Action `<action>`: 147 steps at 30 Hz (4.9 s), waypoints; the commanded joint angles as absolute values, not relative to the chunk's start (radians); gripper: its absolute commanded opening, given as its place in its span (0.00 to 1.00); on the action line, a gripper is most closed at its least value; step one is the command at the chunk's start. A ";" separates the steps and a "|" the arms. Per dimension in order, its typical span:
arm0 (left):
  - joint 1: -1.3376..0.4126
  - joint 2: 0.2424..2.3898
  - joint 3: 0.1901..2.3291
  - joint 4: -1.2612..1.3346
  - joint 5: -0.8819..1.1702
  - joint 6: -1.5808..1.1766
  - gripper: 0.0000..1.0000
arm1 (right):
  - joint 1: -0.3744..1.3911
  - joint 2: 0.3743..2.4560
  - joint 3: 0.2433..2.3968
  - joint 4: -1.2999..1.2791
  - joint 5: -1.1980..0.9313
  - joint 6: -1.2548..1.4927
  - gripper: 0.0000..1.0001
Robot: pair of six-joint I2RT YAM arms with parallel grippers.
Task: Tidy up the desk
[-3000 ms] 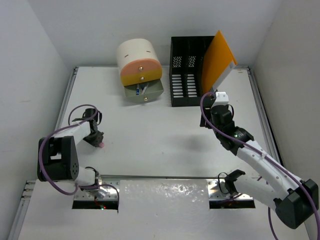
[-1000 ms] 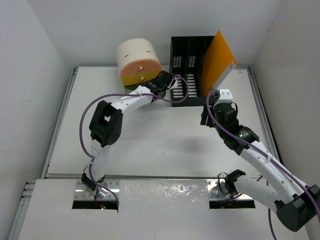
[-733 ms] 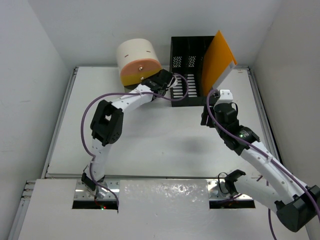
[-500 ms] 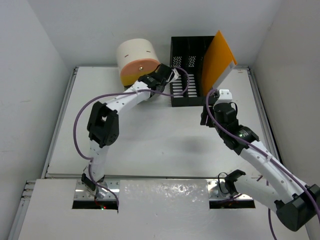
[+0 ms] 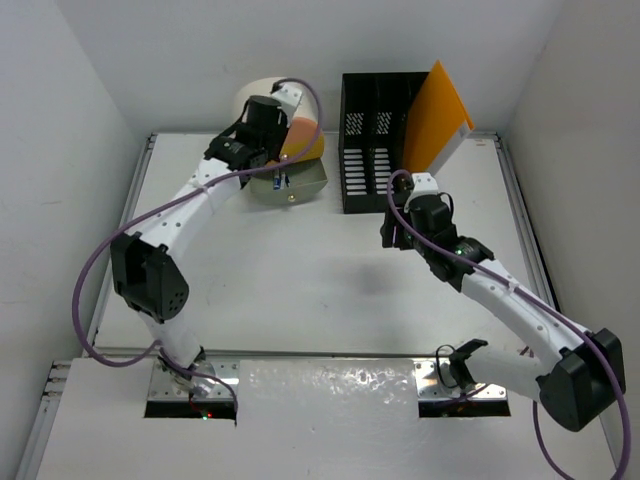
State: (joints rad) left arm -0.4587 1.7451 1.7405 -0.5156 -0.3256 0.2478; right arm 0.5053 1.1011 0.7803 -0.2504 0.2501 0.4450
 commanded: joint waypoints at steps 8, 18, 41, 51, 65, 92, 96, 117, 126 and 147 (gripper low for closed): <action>-0.459 1.669 1.291 -0.321 -0.215 -0.063 0.00 | 0.502 1.098 0.867 -0.201 0.252 0.420 0.59; -0.462 1.589 1.019 0.069 -0.305 -0.207 0.00 | 0.502 1.060 0.845 -0.241 0.288 0.414 0.59; -0.505 1.815 1.128 0.235 -0.416 -0.302 0.00 | 0.502 1.046 0.870 -0.291 0.333 0.388 0.59; -0.505 1.925 1.173 0.285 -0.460 -0.313 0.00 | 0.502 1.037 0.868 -0.313 0.353 0.380 0.59; -0.534 1.983 1.239 0.402 -0.661 -0.272 0.00 | 0.502 1.040 0.864 -0.319 0.365 0.362 0.59; -0.531 2.200 1.462 0.538 -0.934 -0.115 0.00 | 0.502 1.039 0.871 -0.365 0.385 0.325 0.60; -0.525 2.229 1.485 0.586 -0.951 -0.104 0.00 | 0.502 1.037 0.877 -0.377 0.388 0.310 0.60; -0.526 2.062 1.491 0.301 -0.720 -0.188 0.00 | 0.502 1.058 0.913 -0.377 0.368 0.285 0.60; -0.548 1.530 1.161 0.034 -0.407 -0.339 0.00 | 0.502 0.967 0.876 -0.376 0.492 0.353 0.61; -0.548 0.776 0.756 -0.431 -0.483 -0.364 0.82 | 0.502 0.689 0.801 -0.733 0.877 0.601 0.99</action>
